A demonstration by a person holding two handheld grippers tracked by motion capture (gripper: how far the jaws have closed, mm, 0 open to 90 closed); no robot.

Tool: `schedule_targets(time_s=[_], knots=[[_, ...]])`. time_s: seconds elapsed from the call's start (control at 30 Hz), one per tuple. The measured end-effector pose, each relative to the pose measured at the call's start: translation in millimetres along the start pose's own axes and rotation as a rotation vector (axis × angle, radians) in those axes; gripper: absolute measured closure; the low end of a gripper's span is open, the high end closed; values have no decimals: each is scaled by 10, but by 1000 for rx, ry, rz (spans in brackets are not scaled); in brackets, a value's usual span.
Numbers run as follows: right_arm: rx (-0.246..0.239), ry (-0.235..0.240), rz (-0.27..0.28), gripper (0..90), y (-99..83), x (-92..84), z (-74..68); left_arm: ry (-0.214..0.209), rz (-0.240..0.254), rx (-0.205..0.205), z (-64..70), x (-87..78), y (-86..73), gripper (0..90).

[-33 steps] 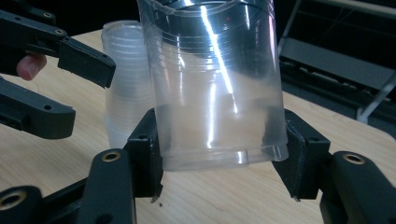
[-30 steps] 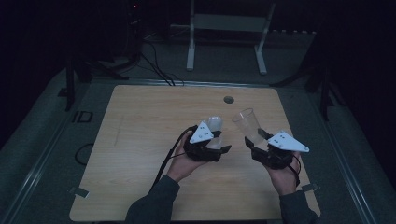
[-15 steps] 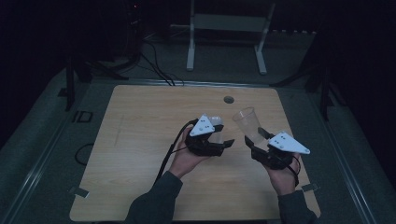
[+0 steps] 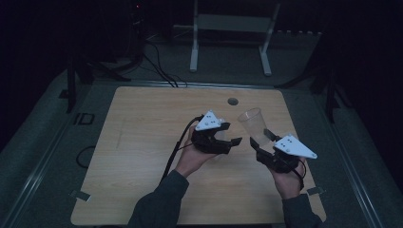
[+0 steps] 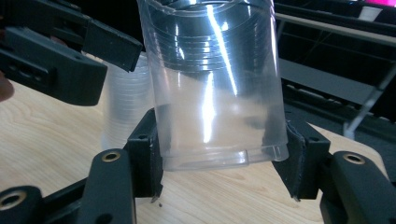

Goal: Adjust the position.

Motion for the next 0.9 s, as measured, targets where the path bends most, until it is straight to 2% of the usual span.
schedule_targets(time_s=[0.3, 0.57, 0.9], knots=[[14, -3, 27, 417, -7, -2, -18, -25, 35, -26, 7, 23, 87, 276], [36, -5, 42, 416, -42, 21, -19, -20, 52, -49, 8, 66, 128, 211], [47, 0, 53, 416, -57, 31, -32, -37, 69, -67, 24, 110, 156, 203]])
Point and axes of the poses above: each handheld gripper's, and its own axes: x roughly forward along the jaws, y roughly out of its top, z roughly to its right, the point moved 1 cm from there along x, roughly forward along the jaws, and after that the axes turned 14 degrees about x, right-handed, at the moved point
